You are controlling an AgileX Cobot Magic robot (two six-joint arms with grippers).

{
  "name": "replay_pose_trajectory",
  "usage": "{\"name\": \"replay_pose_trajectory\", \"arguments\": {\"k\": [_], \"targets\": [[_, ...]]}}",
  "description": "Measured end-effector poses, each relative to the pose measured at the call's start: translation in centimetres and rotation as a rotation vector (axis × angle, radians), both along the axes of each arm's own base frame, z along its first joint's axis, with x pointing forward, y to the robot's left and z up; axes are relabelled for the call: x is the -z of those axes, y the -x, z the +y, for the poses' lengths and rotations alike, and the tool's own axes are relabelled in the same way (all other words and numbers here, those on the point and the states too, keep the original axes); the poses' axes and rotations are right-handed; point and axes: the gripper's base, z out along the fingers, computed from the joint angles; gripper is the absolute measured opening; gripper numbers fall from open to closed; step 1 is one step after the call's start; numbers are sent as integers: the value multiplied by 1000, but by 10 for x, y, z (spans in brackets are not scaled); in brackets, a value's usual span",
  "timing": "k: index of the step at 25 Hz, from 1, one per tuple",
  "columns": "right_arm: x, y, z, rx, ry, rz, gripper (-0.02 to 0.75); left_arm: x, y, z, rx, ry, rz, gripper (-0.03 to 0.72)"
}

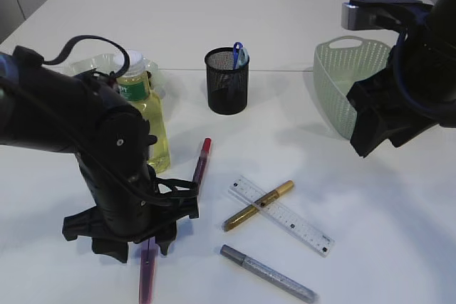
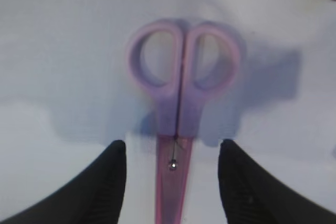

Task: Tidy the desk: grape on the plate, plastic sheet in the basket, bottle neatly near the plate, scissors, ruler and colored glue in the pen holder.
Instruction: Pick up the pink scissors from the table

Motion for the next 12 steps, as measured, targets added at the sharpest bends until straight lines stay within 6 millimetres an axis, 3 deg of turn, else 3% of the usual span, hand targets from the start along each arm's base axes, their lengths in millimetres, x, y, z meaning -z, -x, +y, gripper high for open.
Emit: {"name": "replay_pose_trajectory", "arguments": {"k": [12], "targets": [[0, 0, 0, 0, 0, 0, 437, 16, -1, -3, -18, -4, 32, 412]]}}
